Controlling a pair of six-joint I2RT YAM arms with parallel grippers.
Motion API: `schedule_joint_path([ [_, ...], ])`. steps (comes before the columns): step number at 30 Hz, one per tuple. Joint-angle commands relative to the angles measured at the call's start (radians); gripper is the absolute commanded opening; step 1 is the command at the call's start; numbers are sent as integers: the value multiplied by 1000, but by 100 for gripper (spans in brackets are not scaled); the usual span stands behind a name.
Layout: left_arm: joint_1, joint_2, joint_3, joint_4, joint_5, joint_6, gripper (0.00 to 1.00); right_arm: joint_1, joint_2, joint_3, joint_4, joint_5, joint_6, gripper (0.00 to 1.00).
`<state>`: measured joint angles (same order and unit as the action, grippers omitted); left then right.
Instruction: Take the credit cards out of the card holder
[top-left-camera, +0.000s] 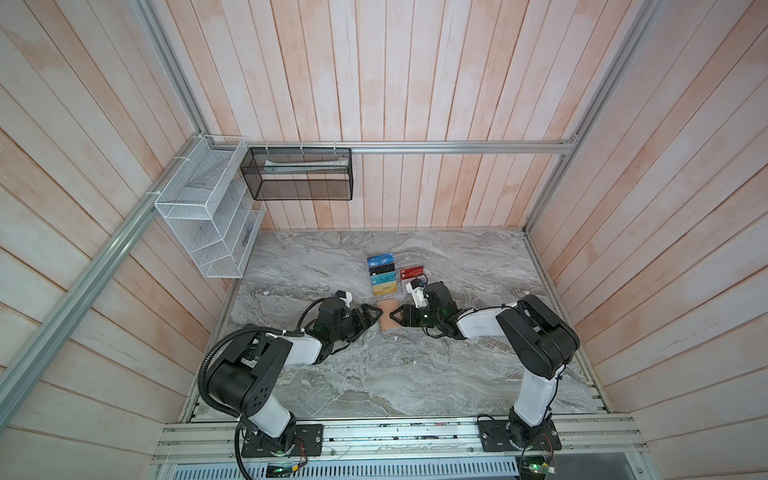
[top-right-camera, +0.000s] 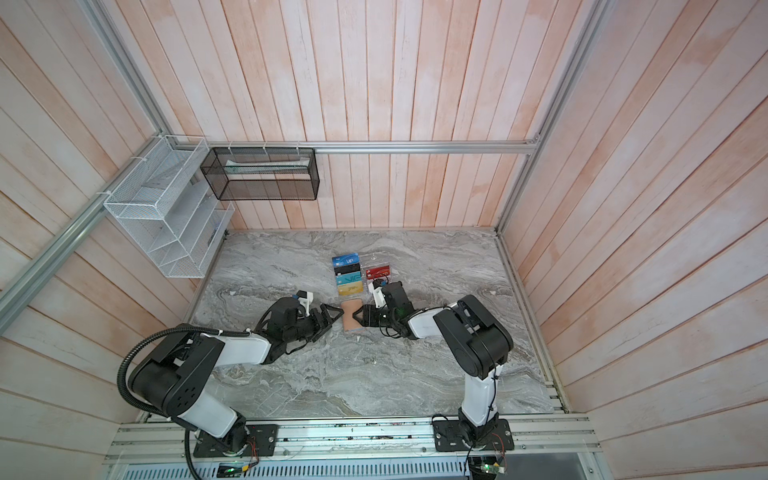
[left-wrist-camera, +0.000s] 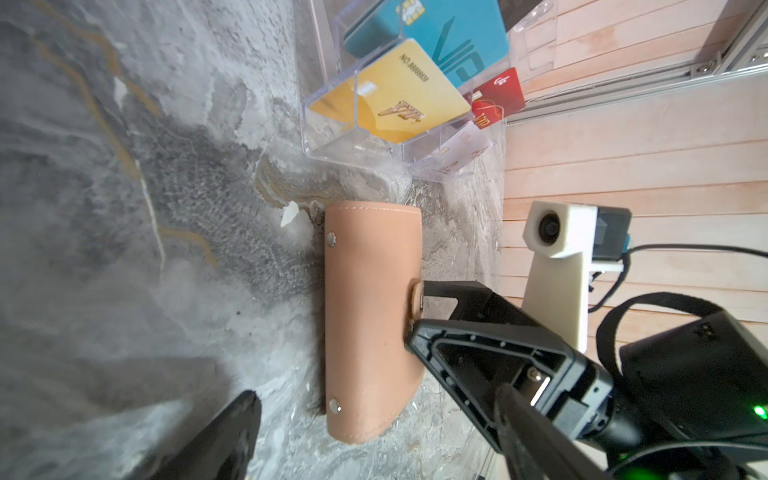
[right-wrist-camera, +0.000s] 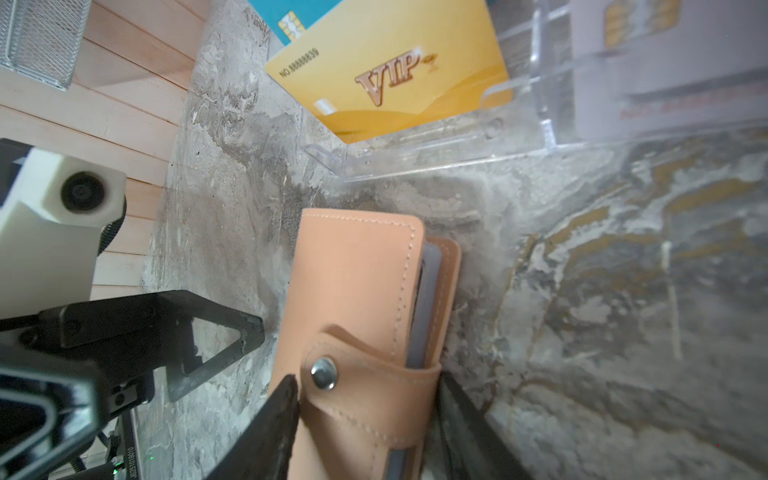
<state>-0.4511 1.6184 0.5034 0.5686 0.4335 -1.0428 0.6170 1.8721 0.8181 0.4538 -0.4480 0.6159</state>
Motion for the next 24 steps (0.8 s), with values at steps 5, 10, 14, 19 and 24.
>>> schedule_joint_path([
  [5,-6,23,-29,61,19,-3,83,37,51,-4,36,-25,49,50],
  [10,-5,27,-45,58,9,4,83,40,66,-4,55,-22,65,48],
  [14,-6,32,-67,78,5,1,78,41,76,1,63,-27,74,46],
  [19,-4,28,-89,103,-6,-4,72,47,81,5,67,-29,82,42],
  [24,-4,55,-97,150,0,-14,63,56,96,15,70,-30,90,41],
])
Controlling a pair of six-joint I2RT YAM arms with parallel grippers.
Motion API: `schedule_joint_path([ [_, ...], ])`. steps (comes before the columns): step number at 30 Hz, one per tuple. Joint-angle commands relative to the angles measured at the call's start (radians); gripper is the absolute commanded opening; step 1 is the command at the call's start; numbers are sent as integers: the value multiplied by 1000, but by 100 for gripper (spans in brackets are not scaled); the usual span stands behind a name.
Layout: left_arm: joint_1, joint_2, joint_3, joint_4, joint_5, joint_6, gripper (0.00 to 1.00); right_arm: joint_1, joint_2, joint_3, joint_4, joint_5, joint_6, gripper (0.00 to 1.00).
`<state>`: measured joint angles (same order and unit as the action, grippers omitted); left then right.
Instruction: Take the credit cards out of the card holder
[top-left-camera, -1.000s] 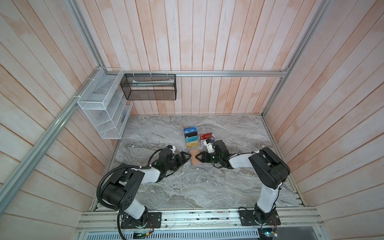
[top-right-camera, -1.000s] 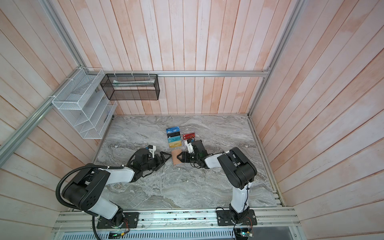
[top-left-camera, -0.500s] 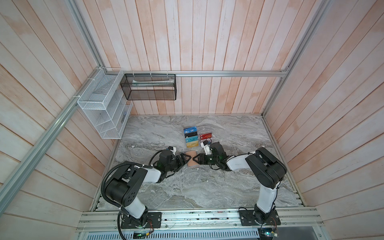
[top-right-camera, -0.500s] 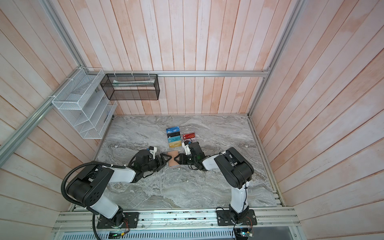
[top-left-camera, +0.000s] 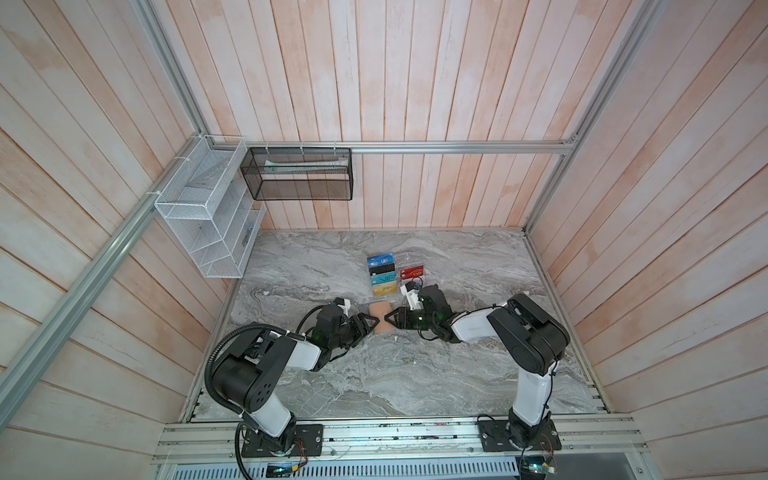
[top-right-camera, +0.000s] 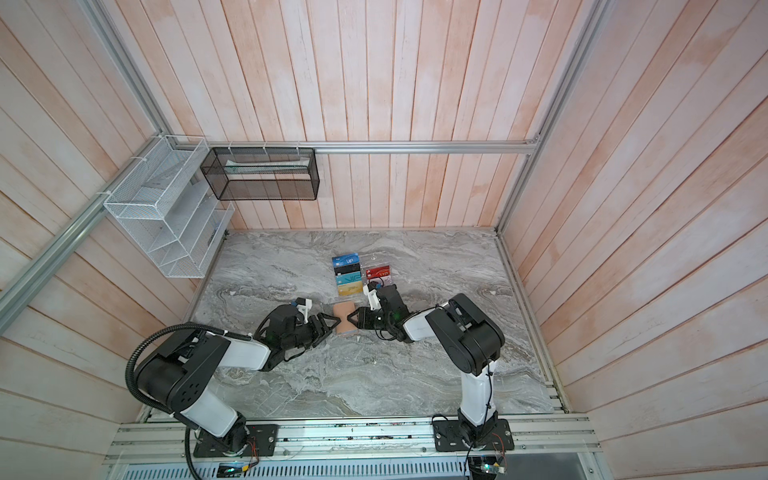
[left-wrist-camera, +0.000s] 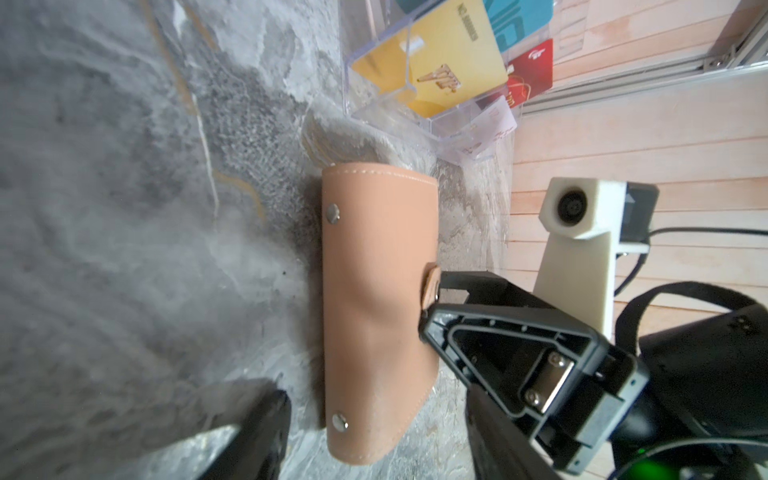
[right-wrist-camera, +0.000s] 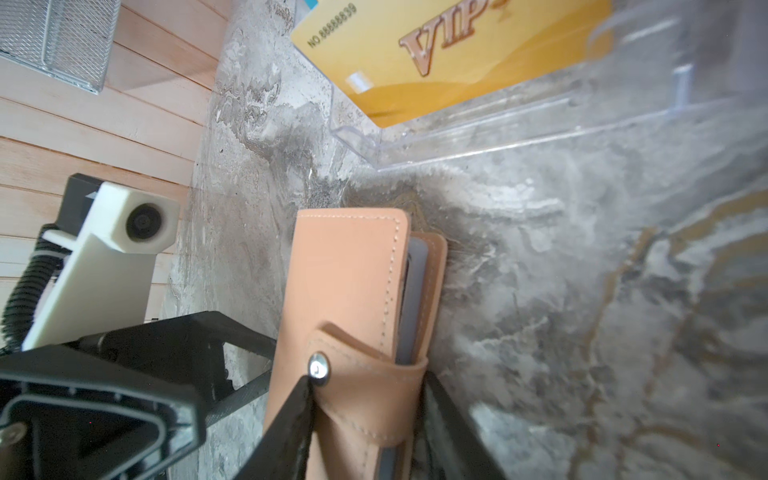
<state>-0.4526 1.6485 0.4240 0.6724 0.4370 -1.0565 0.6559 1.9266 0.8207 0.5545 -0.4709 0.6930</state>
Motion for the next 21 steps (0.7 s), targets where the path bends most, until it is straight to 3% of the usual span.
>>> schedule_joint_path([
  [1,-3,32,-20,58,-3,-5,62,21,45,15,-29,-8,14,41],
  [10,-3,44,-33,117,-15,-7,50,30,76,42,-28,-13,26,39],
  [21,-4,31,-65,204,-53,-3,46,39,124,52,12,-44,68,36],
])
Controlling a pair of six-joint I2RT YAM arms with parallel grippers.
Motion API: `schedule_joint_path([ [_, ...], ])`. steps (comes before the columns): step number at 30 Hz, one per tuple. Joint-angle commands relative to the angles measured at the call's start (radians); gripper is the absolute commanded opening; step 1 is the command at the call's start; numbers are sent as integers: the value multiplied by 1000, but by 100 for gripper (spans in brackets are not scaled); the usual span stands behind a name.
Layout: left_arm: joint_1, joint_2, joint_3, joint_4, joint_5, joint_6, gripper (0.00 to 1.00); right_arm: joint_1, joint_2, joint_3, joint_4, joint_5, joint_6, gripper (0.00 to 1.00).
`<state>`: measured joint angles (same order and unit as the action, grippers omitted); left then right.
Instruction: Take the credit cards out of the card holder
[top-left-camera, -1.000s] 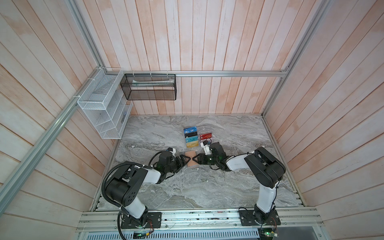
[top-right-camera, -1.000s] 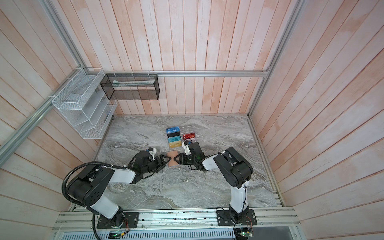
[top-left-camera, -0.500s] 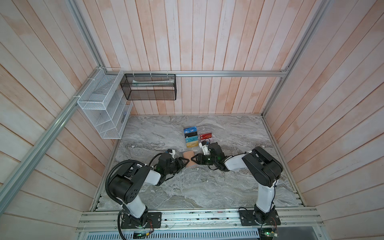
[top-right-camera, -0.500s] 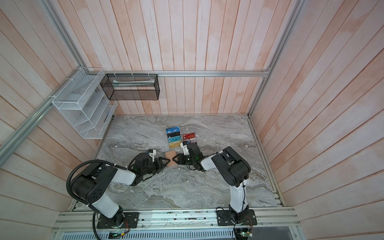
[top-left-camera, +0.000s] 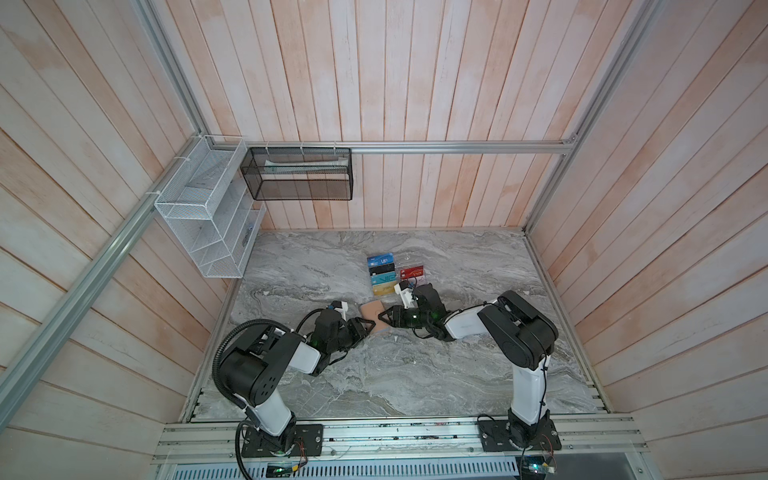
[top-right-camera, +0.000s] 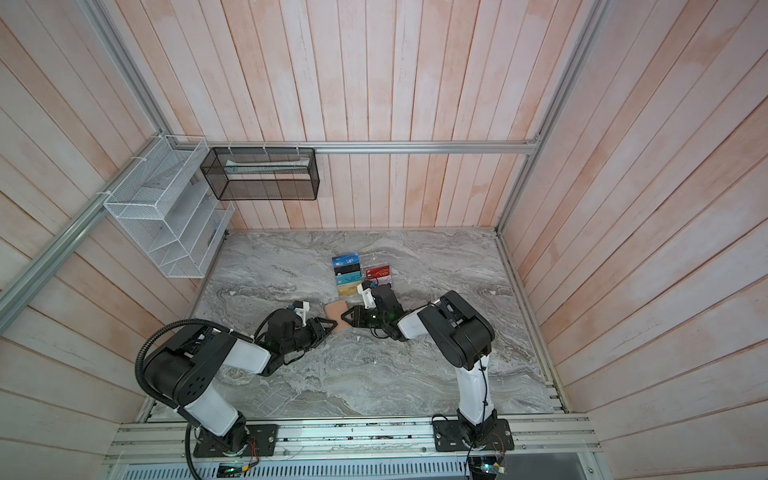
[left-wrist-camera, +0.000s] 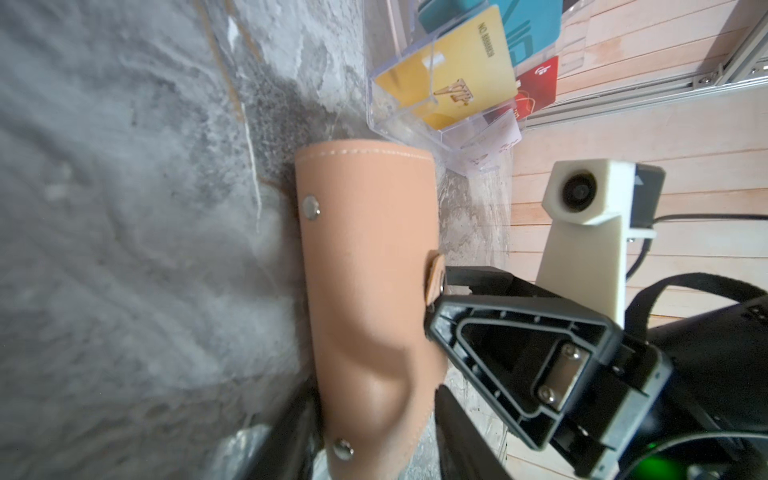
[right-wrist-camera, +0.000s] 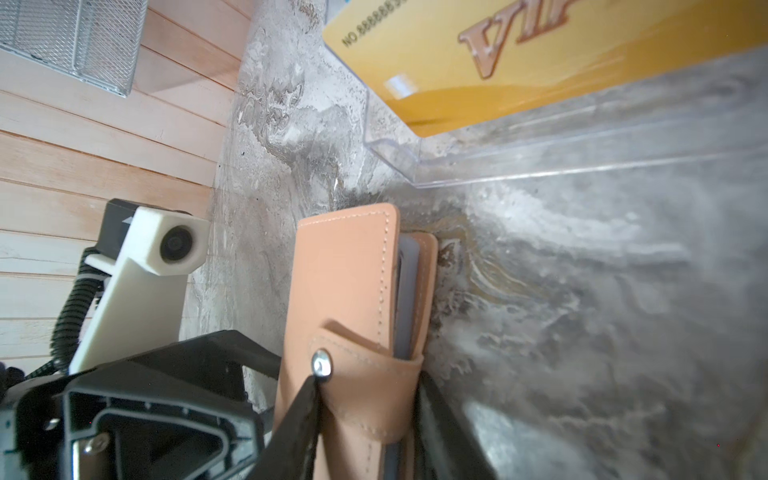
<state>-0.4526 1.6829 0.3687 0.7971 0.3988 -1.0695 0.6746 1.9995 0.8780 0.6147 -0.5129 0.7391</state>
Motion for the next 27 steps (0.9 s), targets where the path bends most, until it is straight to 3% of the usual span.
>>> schedule_joint_path([
  [1,-6,-6,-12,85,-18,10,46,21,53,-7,-41,-5,28,36],
  [12,-20,-14,-68,204,-86,-13,45,42,84,-15,-4,-10,74,31],
  [17,-27,-6,-82,178,-120,-16,50,48,102,-19,36,-21,108,29],
  [27,-28,-20,-126,152,-174,-2,45,71,97,-7,40,-38,128,29],
])
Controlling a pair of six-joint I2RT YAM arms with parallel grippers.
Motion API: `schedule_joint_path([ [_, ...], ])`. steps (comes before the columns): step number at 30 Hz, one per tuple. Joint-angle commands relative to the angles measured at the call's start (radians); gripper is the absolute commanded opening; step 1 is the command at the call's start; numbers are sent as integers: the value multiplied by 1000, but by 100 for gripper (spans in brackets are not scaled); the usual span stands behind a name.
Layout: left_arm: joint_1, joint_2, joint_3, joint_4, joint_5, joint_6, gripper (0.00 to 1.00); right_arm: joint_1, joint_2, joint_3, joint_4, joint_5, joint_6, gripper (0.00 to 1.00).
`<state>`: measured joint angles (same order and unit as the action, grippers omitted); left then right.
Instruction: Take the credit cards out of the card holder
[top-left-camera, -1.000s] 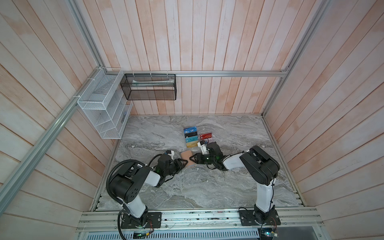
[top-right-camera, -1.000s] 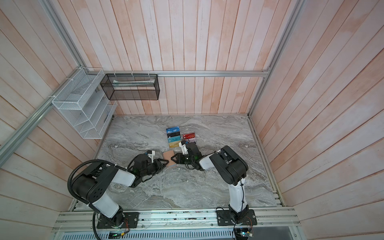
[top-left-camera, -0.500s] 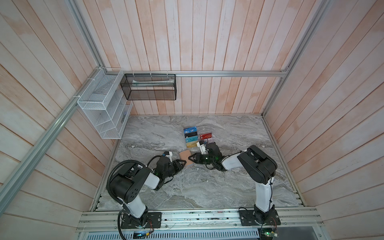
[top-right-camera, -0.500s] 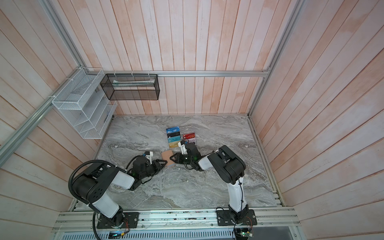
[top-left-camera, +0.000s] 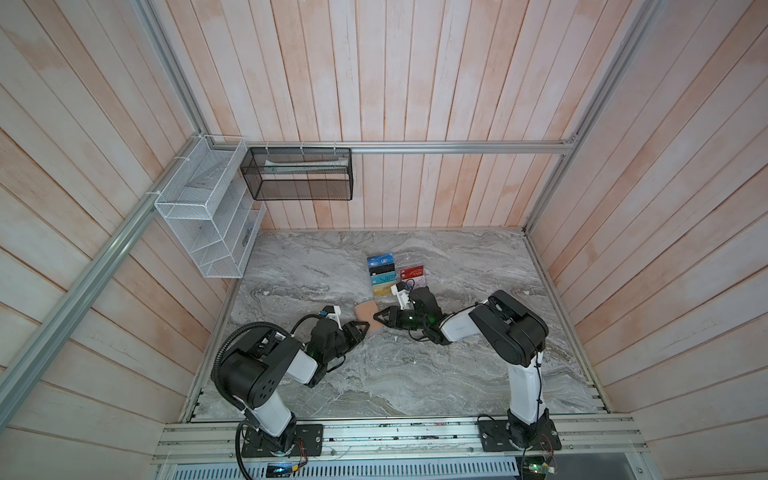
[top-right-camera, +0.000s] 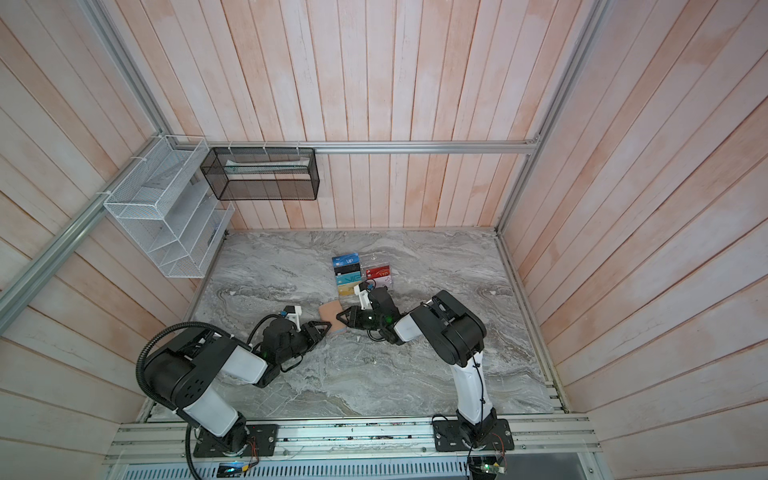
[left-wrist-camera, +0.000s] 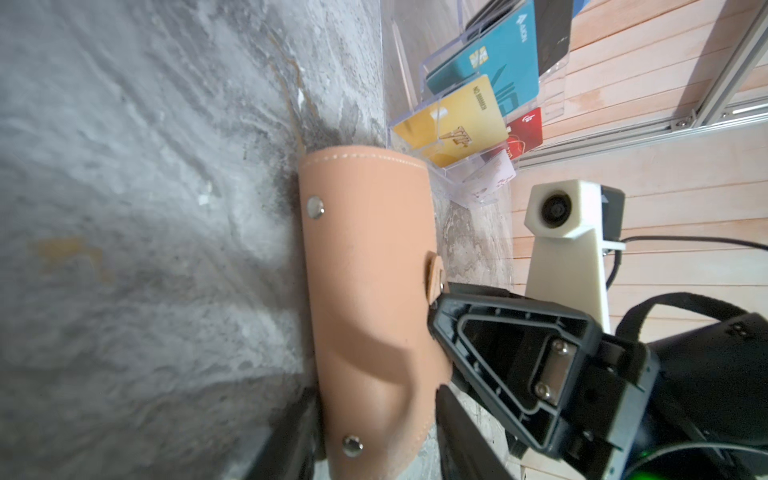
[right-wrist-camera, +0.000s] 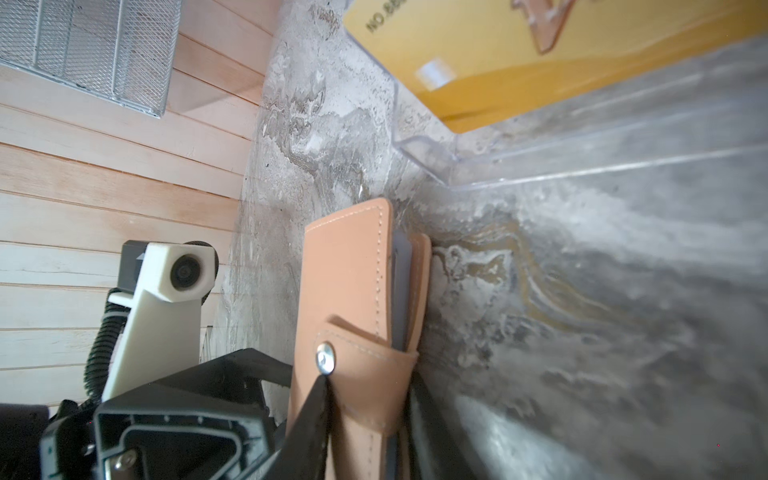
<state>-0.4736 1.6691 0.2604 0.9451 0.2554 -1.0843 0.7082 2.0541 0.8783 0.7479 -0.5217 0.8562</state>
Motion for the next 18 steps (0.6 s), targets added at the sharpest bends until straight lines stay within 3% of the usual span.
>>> schedule_joint_path([
  [1,-8,-3,-17,9,-30,14,45,41,43,-3,-93,-31,15,28],
  [18,-19,37,-2,93,-62,6,47,85,94,39,-2,-88,106,27],
])
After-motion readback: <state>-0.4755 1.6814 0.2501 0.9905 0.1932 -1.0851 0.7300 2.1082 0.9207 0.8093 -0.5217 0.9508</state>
